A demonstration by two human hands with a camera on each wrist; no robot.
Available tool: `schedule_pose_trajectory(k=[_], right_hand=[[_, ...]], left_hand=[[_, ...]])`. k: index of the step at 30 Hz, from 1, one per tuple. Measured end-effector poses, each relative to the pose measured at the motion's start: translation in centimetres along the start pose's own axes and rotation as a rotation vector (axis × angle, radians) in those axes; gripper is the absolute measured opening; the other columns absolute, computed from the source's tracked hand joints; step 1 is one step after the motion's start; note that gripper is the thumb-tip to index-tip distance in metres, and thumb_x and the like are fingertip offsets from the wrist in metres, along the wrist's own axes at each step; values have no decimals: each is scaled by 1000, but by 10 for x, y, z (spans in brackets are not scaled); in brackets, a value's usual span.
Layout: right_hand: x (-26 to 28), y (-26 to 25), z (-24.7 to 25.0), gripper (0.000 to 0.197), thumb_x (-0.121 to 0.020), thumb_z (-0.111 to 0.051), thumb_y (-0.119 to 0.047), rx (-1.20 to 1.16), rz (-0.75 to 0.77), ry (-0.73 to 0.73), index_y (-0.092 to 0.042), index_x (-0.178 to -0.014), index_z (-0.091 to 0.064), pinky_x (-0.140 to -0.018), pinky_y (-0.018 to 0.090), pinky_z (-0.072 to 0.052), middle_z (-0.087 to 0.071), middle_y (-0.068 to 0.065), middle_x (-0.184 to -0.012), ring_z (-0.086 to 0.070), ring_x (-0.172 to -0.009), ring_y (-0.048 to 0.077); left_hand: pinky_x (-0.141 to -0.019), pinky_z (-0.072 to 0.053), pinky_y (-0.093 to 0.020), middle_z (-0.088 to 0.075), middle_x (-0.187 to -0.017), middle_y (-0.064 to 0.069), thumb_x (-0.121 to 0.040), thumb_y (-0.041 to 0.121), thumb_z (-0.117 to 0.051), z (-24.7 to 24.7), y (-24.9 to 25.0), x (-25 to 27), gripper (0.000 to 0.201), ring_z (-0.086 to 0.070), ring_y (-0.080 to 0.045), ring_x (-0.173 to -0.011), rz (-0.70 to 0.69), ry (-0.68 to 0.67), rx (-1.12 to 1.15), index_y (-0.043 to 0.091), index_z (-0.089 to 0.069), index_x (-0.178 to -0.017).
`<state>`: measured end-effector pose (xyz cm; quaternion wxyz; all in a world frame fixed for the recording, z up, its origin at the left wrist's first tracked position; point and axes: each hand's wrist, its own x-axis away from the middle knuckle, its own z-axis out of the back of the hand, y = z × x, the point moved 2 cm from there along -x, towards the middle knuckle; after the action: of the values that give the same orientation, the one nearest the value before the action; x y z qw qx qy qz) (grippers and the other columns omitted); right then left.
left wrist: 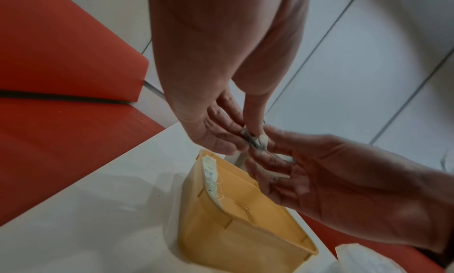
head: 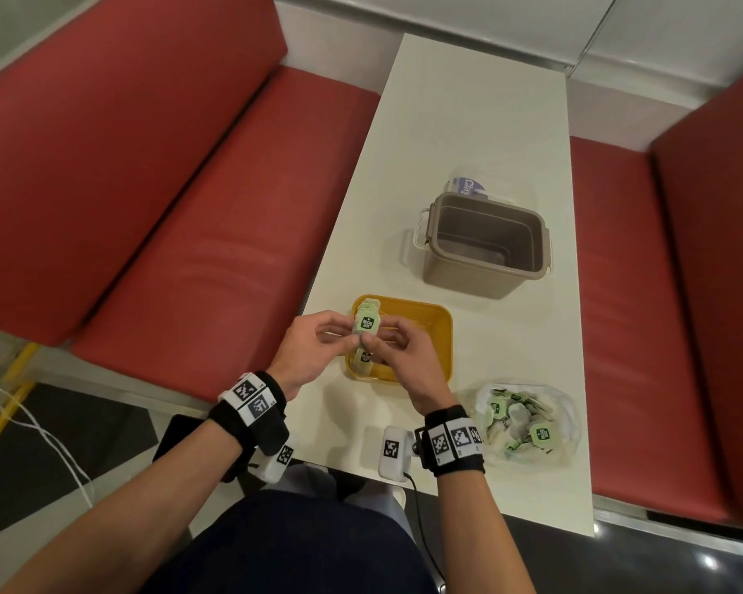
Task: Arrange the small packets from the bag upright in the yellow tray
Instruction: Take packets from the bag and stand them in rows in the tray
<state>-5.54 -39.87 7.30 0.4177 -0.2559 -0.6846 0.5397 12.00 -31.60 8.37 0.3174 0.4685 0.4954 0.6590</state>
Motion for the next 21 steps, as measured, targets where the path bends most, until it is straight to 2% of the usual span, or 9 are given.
schedule_pose_trajectory(k=[3,6,7,10,12,15,17,19,21], right_hand=[[-2,1,4,25,-96,-84,-17,30,-2,25,-11,-119,-75,-77,30,-63,-82,11,-105,-79,-96,22],[-11,11,13,16,-94,-86,-23,270,-6,106,-22,-106,-76,-77,37,-64,-83,1,-92,-80,-87,18],[-15,16,17,17,-93,-87,-25,371,-28,140,-24,-103,-74,-76,35,-63,-83,-2,-89,-79,-85,15],[-23,25,19,24,-91,-88,-22,600,-119,168,-24,-99,-65,-68,26,-55,-79,-2,-87,-75,-83,14],[-28,31,14,27,-91,-88,-19,676,-195,120,-21,-102,-64,-67,24,-53,-77,-1,-89,-73,-85,15],[-34,43,1,37,-88,-91,-20,770,-257,46,-20,-107,-59,-74,32,-58,-76,0,-95,-72,-91,18],[-37,47,-4,46,-83,-95,-25,846,-269,25,-20,-106,-55,-67,30,-53,-75,2,-99,-71,-92,21],[-38,45,-4,51,-80,-97,-28,864,-264,62,-19,-106,-54,-67,32,-53,-73,4,-100,-70,-91,23],[-38,41,1,49,-83,-94,-36,936,-252,143,-18,-108,-55,-70,36,-53,-71,4,-101,-68,-90,23]], left_hand=[[-93,-62,-34,-82,-102,0,-87,17,-90,-1,-3,-4,24,-78,-18,-100,-27,-18,-76,19,-81,-109],[-89,-60,-25,-81,-101,6,-90,24,-88,-1,-10,-9,21,-77,-9,-97,-20,31,-159,26,-80,-109],[-87,-61,-25,-80,-102,7,-92,27,-86,-1,-14,-11,19,-76,-7,-95,2,71,-184,28,-78,-110],[-85,-60,-34,-75,-106,9,-96,31,-79,0,-31,-16,20,-75,-10,-93,110,165,-245,26,-72,-114],[-82,-61,-38,-74,-106,6,-96,34,-78,-3,-40,-17,24,-75,-17,-90,171,160,-293,25,-67,-115],[-80,-65,-45,-75,-101,2,-92,26,-78,-8,-50,-17,23,-77,-26,-86,208,120,-295,26,-65,-111],[-81,-65,-50,-75,-99,-1,-92,20,-77,-10,-54,-17,24,-78,-28,-85,219,108,-288,25,-64,-110],[-82,-66,-50,-75,-99,-3,-93,17,-77,-11,-56,-17,23,-79,-27,-81,218,106,-283,23,-64,-112],[-81,-66,-49,-75,-99,-5,-94,16,-76,-11,-55,-18,23,-79,-25,-76,210,106,-286,21,-64,-112]])
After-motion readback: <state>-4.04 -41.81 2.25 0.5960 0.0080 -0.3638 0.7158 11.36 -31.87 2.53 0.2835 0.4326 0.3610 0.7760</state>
